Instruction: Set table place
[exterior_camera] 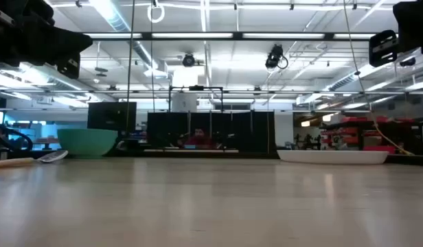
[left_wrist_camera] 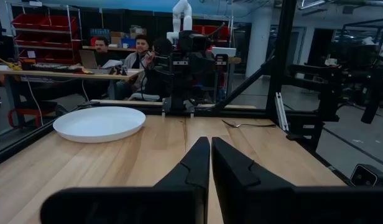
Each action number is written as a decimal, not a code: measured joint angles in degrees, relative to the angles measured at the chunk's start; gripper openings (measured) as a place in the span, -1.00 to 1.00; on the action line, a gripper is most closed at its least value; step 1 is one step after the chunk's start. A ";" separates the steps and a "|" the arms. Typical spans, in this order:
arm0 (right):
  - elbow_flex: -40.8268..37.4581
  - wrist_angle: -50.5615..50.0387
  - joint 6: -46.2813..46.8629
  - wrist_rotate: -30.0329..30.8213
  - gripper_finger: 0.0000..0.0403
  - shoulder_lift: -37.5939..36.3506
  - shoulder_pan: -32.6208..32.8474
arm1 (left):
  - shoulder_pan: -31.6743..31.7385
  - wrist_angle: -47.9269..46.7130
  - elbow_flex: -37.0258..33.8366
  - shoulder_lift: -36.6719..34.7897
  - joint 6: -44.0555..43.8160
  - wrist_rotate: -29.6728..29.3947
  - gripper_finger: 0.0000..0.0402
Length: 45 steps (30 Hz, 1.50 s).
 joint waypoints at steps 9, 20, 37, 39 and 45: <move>0.00 0.00 -0.01 -0.02 -0.91 -0.01 -0.01 | 0.00 0.00 0.00 0.00 0.03 0.00 -0.83; 0.00 0.00 -0.02 -0.02 -0.91 0.00 0.00 | 0.00 0.02 -0.01 0.00 -0.02 0.01 -0.87; 0.00 -0.01 0.00 -0.01 -0.91 0.00 -0.01 | 0.00 0.00 -0.01 0.00 0.00 0.01 -0.84; 0.00 0.00 -0.01 -0.01 -0.91 -0.01 -0.01 | 0.00 0.00 0.00 0.00 0.03 0.00 -0.86; 0.00 0.00 0.00 0.00 -0.91 0.00 0.00 | 0.00 0.01 -0.01 0.00 0.00 0.00 -0.87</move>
